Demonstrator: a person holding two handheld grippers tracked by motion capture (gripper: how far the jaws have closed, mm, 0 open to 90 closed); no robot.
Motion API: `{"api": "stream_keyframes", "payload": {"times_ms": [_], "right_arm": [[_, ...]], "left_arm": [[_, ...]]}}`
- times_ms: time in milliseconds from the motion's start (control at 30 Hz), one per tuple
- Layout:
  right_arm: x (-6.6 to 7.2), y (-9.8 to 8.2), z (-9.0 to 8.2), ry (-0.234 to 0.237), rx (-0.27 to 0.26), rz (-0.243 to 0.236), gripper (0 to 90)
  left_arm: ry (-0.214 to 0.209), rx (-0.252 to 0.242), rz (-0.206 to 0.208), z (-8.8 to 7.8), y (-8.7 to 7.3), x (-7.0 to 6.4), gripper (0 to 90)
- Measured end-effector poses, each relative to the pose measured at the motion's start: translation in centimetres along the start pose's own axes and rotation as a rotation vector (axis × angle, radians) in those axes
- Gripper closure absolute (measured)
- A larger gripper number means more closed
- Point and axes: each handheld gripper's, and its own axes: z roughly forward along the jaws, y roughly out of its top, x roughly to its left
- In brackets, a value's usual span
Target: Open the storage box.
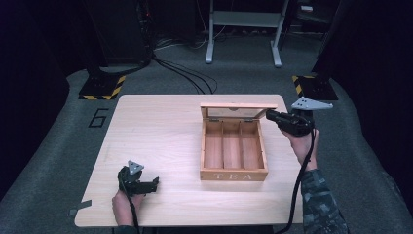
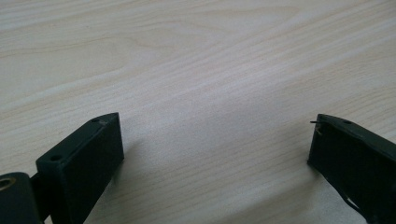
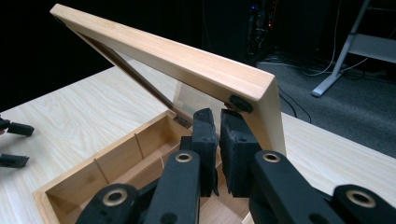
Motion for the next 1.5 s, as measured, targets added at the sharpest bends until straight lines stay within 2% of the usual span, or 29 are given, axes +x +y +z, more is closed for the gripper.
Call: {"api": "stream_keyframes", "payload": {"times_ms": [500,1500], "right_arm": [[-0.8,1.3,0.8,-0.004,0.004,0.009,84.9],[-1.6,2.3,1.5,-0.013,0.003,0.019,84.8]], "left_arm": [[0.0,0.0,0.0,0.0,0.0,0.0,2.9],[-0.002,-0.001,-0.005,0.0,0.0,0.0,2.9]]}}
